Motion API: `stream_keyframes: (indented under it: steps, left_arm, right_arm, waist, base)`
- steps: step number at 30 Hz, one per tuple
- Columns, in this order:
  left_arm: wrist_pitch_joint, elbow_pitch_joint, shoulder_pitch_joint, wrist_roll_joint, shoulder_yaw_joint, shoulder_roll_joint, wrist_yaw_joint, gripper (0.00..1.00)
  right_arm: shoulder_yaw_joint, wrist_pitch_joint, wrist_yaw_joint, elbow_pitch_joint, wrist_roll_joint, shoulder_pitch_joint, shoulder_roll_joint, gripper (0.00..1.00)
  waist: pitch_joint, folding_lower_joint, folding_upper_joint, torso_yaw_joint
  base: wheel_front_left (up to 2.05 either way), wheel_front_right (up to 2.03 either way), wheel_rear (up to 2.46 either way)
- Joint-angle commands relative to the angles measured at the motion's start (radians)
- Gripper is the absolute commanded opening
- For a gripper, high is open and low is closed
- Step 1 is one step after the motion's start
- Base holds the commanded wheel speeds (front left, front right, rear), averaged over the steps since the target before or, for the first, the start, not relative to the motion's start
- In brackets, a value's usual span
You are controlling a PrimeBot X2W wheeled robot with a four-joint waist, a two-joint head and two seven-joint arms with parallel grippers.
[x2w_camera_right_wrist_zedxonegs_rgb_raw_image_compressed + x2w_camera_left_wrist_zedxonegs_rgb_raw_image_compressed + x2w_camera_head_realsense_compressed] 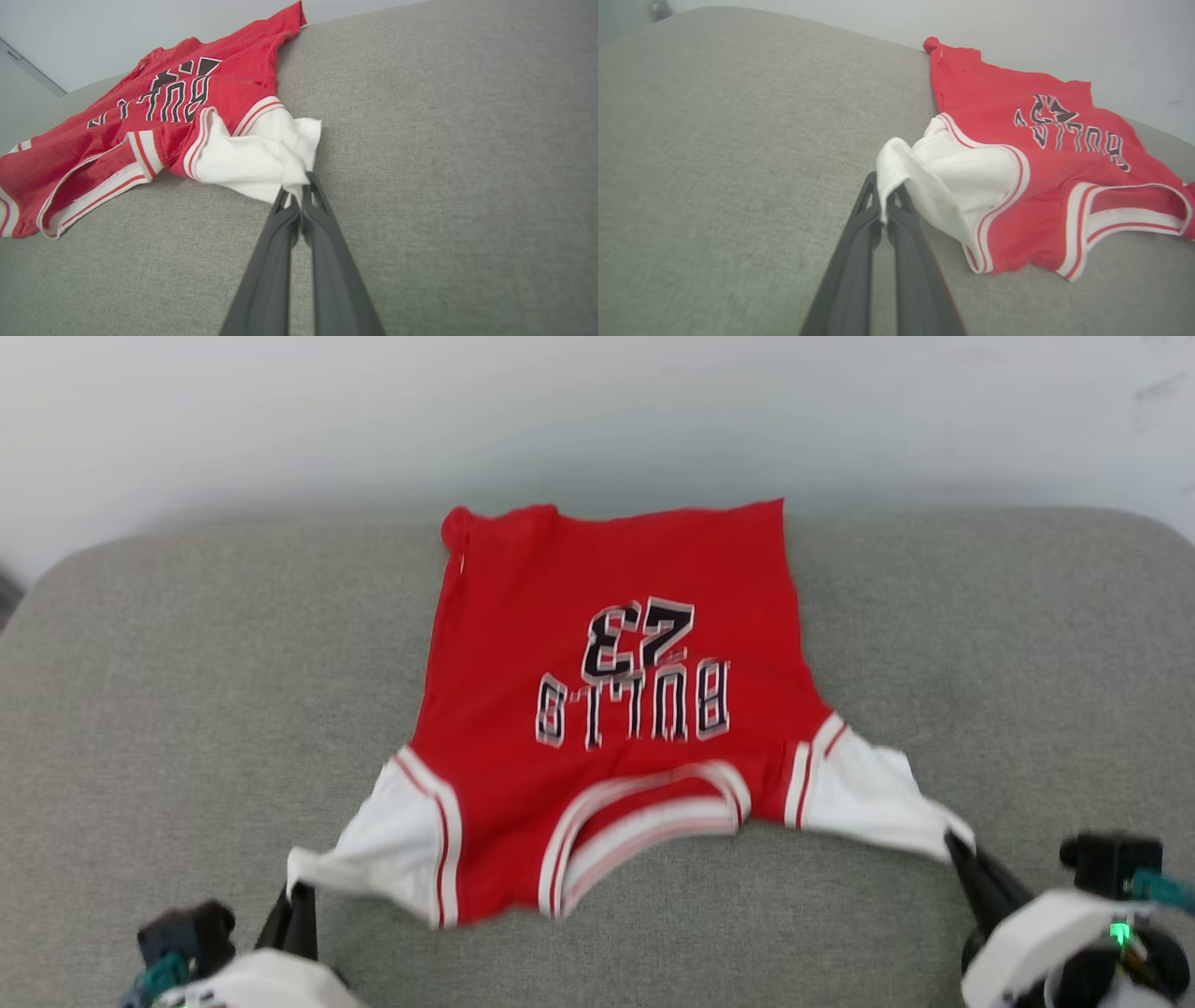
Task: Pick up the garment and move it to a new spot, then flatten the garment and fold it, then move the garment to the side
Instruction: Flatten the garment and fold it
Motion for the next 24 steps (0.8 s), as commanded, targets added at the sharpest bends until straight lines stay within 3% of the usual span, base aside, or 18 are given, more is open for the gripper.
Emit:
stream_keyframes:
  steps: [1, 6, 13, 14, 15, 20, 24]
  left_arm:
    - [0.014, -0.035, 0.057, -0.007, 0.005, 0.012, 0.025, 0.00]
    - [0.069, -0.129, 0.180, 0.002, -0.001, 0.053, 0.081, 0.00]
    - [0.090, -0.175, 0.249, 0.009, -0.010, 0.079, 0.102, 0.00]
    - [0.088, -0.182, 0.248, 0.013, -0.013, 0.079, 0.101, 0.00]
    - [0.084, -0.188, 0.245, 0.015, -0.016, 0.076, 0.102, 0.00]
    - [0.074, -0.215, 0.218, 0.038, -0.036, 0.066, 0.108, 0.00]
    - [0.073, -0.245, 0.195, 0.057, -0.048, 0.063, 0.115, 0.00]
  right_arm:
    - [-0.034, 0.035, 0.000, -0.039, -0.023, 0.074, 0.022, 0.00]
    - [-0.164, 0.168, 0.000, -0.196, -0.107, 0.281, 0.105, 0.00]
    - [-0.279, 0.325, 0.000, -0.384, -0.223, 0.481, 0.215, 0.00]
    - [-0.287, 0.339, 0.000, -0.405, -0.234, 0.491, 0.224, 0.41]
    - [-0.290, 0.348, 0.000, -0.426, -0.243, 0.495, 0.231, 1.00]
    - [-0.292, 0.351, 0.000, -0.498, -0.271, 0.465, 0.240, 1.00]
    - [-0.304, 0.339, 0.000, -0.538, -0.271, 0.379, 0.203, 1.00]
  waist:
    - [-0.033, 0.0003, 0.0000, 0.003]
    - [-0.063, 0.0003, 0.0000, 0.005]
    - [-0.077, 0.0003, 0.0000, 0.006]
    - [-0.077, 0.0003, 0.0000, 0.004]
    - [-0.077, 0.0003, 0.0000, 0.003]
    - [-0.076, 0.0003, 0.0000, 0.008]
    - [-0.059, 0.0003, 0.0000, 0.022]
  base:
    - [0.00, 0.00, 0.00]
    - [0.00, 0.00, 0.00]
    - [0.00, 0.00, 0.00]
    - [0.00, 0.00, 0.00]
    - [0.00, 0.00, 0.00]
    - [0.00, 0.00, 0.00]
    - [0.00, 0.00, 0.00]
